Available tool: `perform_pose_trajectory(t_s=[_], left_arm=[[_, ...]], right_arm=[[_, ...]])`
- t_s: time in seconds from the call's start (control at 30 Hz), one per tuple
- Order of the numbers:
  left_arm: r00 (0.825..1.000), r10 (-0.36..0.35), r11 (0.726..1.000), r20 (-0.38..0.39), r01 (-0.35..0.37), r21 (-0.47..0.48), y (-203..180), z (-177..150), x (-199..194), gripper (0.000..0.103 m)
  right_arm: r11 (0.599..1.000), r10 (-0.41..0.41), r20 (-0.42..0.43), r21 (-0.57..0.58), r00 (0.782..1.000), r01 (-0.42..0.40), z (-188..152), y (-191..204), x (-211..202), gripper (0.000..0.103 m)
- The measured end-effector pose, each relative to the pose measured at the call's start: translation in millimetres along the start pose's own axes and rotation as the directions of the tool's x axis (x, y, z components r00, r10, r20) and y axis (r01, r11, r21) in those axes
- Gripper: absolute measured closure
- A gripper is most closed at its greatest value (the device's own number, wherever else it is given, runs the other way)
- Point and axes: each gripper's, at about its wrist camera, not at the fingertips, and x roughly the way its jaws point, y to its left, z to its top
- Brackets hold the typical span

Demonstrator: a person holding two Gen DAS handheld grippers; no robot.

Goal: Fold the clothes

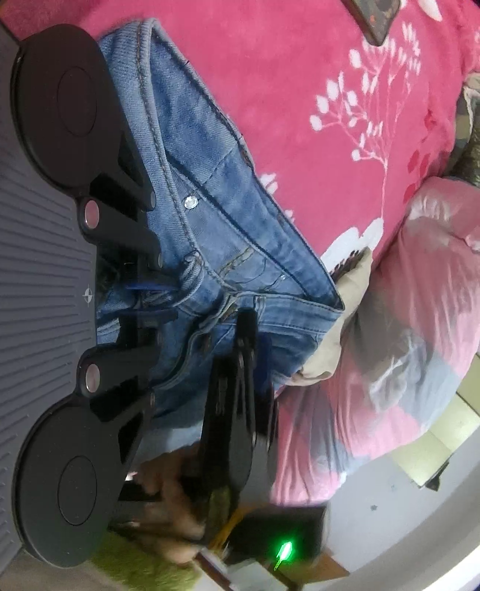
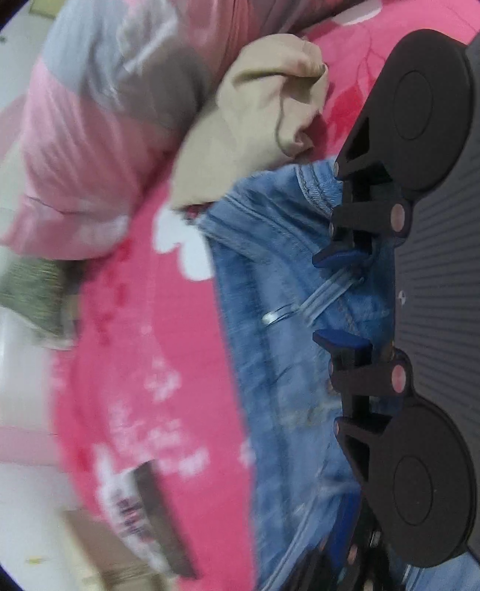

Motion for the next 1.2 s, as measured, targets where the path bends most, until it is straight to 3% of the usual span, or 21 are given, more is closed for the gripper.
perform_pose_trajectory(t_s=[0.17, 0.27, 0.43, 0.63, 0.73, 0.97, 1.07, 1.2], left_arm=[[1.0, 0.01, 1.0, -0.026, -0.01, 0.013, -4.5, 1.0, 5.5, 0.092], [1.0, 0.001, 1.0, -0.005, -0.001, 0.0, -2.6, 0.0, 3.2, 0.095], [0.996, -0.006, 0.999, 0.087, 0.009, -0.034, 1.8, -0.2, -19.9, 0.099], [0.98, -0.031, 0.998, 0.199, 0.04, -0.041, 8.6, 7.5, -58.1, 0.099], [0.97, -0.029, 0.999, 0.24, 0.037, -0.03, 9.5, 13.0, -68.8, 0.099], [0.987, 0.053, 0.994, 0.153, -0.038, -0.102, 42.7, 15.3, -51.0, 0.099], [0.988, 0.069, 0.995, 0.136, -0.057, -0.087, 43.9, 14.6, -46.4, 0.099], [0.992, 0.094, 0.994, 0.084, -0.088, -0.071, 43.7, 15.9, -35.7, 0.094]], right_arm=[[0.992, 0.055, -0.049, 0.117, 0.997, -0.049, -0.4, -9.3, 4.9, 0.072], [0.995, 0.02, -0.04, 0.103, 0.999, -0.016, 1.7, -0.9, 0.8, 0.102], [0.991, -0.042, 0.042, 0.125, 0.998, 0.036, 5.2, 4.5, -18.0, 0.102], [0.977, -0.04, 0.199, 0.215, 0.979, -0.004, 15.7, 1.8, -51.8, 0.102], [0.974, -0.026, 0.221, 0.226, 0.975, -0.025, 26.5, 3.5, -52.0, 0.102], [0.973, -0.001, 0.14, 0.229, 0.99, -0.032, 33.4, 21.1, 6.6, 0.102], [0.971, 0.004, 0.103, 0.237, 0.995, -0.029, 30.0, 26.8, 31.7, 0.102], [0.952, 0.017, 0.099, 0.302, 0.995, -0.046, 27.0, 20.4, 31.5, 0.101]])
